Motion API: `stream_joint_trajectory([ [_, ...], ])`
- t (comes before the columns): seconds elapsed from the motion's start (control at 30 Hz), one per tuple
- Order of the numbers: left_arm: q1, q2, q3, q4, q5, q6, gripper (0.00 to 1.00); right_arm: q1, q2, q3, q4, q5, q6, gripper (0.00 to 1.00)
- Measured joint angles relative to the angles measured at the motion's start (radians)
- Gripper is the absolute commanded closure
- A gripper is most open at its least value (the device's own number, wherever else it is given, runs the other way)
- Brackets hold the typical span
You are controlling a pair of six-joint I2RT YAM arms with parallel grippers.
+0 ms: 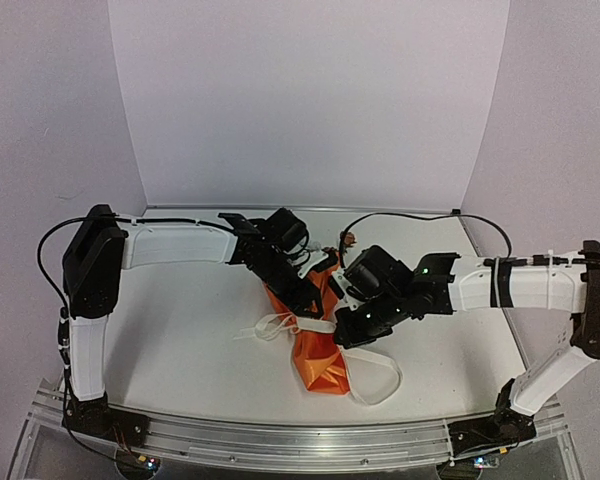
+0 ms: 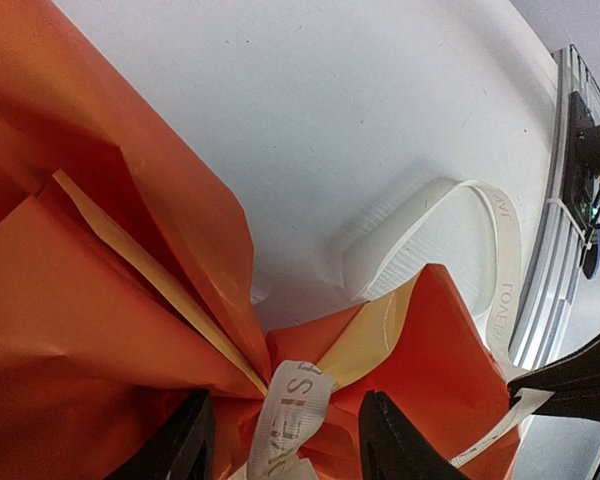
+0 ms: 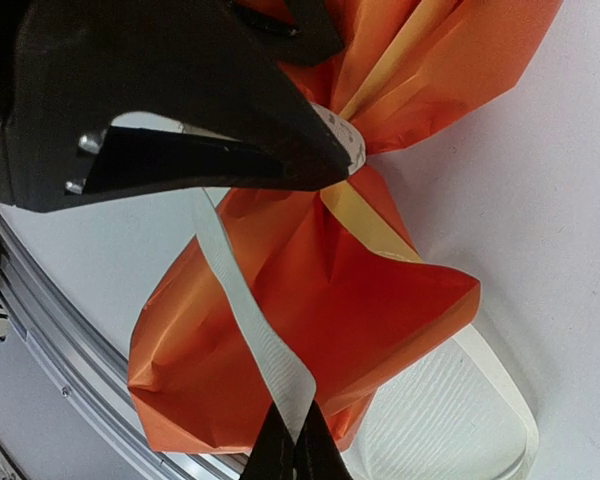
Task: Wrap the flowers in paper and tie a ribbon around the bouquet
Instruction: Cross the half-tied ribbon over the folded bouquet.
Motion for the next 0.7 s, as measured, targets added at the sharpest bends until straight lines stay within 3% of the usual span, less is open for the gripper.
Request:
stream_joint_trajectory([
  [0.37,-0.004,0.013,0.012,-0.042,0.001,0.012,0.97,-0.008,0.020,0.000,0.040,-0.026,0.038,1.00],
  [0.7,-0.002,-0.023,-0.043,0.039,0.004,-0.014,1.00,-0.061,0.028,-0.001,0.133,-0.112,0.127,1.00],
])
